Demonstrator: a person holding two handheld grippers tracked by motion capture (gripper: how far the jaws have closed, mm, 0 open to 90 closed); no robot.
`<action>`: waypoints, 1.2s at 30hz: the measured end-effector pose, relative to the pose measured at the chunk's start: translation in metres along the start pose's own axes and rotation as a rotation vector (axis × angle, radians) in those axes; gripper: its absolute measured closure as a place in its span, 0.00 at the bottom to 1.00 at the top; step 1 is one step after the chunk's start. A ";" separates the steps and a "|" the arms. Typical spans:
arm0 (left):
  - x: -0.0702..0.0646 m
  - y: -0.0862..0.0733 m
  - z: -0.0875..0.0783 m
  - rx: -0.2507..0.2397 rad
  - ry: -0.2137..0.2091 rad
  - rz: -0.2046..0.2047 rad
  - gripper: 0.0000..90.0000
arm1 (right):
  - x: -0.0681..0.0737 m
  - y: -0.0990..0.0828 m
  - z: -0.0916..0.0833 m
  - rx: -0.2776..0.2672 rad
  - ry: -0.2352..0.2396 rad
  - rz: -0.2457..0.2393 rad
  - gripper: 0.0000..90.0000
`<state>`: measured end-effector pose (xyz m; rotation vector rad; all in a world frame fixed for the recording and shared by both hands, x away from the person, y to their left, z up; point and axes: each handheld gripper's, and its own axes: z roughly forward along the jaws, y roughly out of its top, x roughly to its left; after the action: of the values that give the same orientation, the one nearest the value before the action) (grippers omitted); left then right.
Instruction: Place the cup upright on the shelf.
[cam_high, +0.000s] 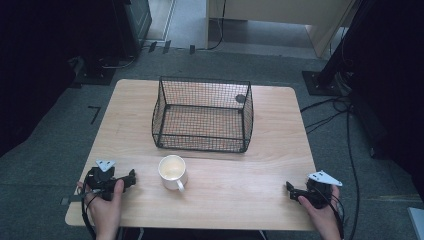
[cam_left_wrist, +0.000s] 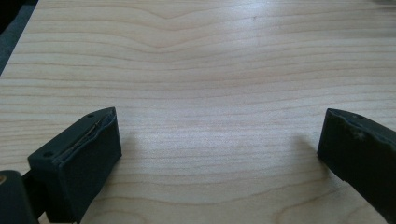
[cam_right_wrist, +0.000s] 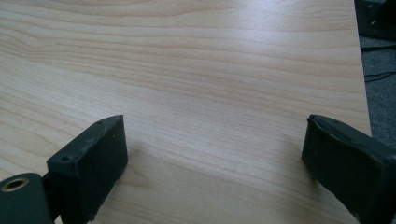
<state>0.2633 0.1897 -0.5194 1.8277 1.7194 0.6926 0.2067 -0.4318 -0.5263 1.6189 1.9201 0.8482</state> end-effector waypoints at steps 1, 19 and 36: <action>0.000 0.000 0.000 0.000 0.000 0.000 0.00 | 0.000 0.000 0.000 0.000 0.000 0.000 0.07; -0.018 -0.008 -0.020 -0.062 -0.266 0.083 0.00 | 0.000 0.000 0.000 -0.001 -0.002 0.002 0.07; -0.076 -0.012 -0.037 -0.169 -0.543 0.269 0.00 | 0.000 0.000 0.000 0.000 -0.002 0.002 0.07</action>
<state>0.2245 0.1162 -0.5018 1.9190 1.0498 0.3751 0.2071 -0.4317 -0.5263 1.6210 1.9173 0.8476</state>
